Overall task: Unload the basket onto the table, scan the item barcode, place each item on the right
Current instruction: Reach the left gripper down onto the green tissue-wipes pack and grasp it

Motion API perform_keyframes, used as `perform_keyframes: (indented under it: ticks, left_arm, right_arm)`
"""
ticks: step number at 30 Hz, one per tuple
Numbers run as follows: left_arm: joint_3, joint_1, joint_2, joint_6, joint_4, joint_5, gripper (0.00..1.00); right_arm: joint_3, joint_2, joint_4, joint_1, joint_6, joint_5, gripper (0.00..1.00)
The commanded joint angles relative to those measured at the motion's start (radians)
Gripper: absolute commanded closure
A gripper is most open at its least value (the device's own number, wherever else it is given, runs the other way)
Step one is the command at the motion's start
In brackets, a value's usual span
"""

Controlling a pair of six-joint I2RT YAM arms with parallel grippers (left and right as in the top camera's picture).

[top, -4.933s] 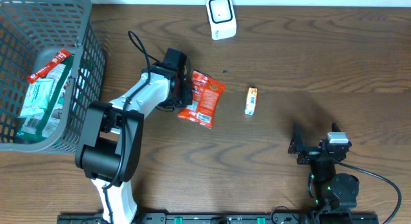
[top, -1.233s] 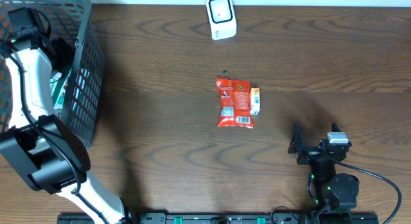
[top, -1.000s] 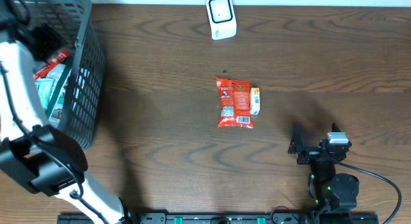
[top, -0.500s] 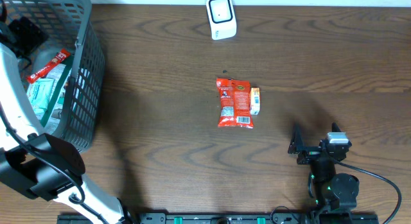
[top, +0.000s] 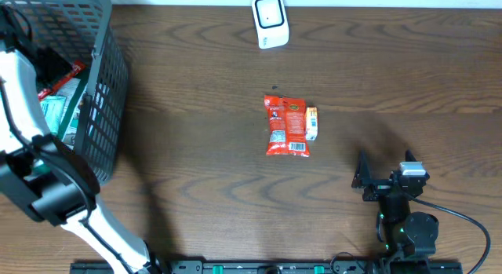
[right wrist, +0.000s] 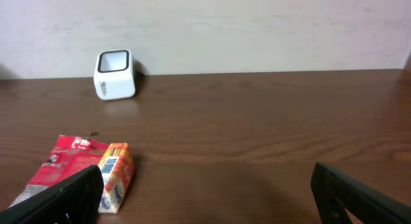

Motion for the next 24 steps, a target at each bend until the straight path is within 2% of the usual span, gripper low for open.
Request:
perform_keyframes:
  ticks: [1, 9, 16, 20, 24]
  left_arm:
    - [-0.010, 0.001, 0.051, 0.026, -0.013, -0.040, 0.09]
    - [-0.013, 0.001, 0.159, 0.051, -0.035, -0.144, 0.09]
    - [-0.020, 0.001, 0.161, 0.051, -0.041, -0.145, 0.11]
    - [-0.047, 0.001, 0.161, 0.051, -0.035, -0.211, 0.11]
    - [-0.098, 0.002, 0.161, 0.051, 0.006, -0.216, 0.11]
  right_arm:
    - [-0.001, -0.004, -0.004, -0.011, -0.012, -0.005, 0.01]
    - [-0.001, -0.004, -0.004, -0.011, -0.012, -0.005, 0.01]
    - [-0.001, -0.004, -0.004, -0.011, -0.012, -0.005, 0.01]
    - [-0.001, -0.004, -0.004, -0.011, -0.012, -0.005, 0.01]
    - [-0.001, -0.004, -0.004, -0.011, -0.012, -0.005, 0.01]
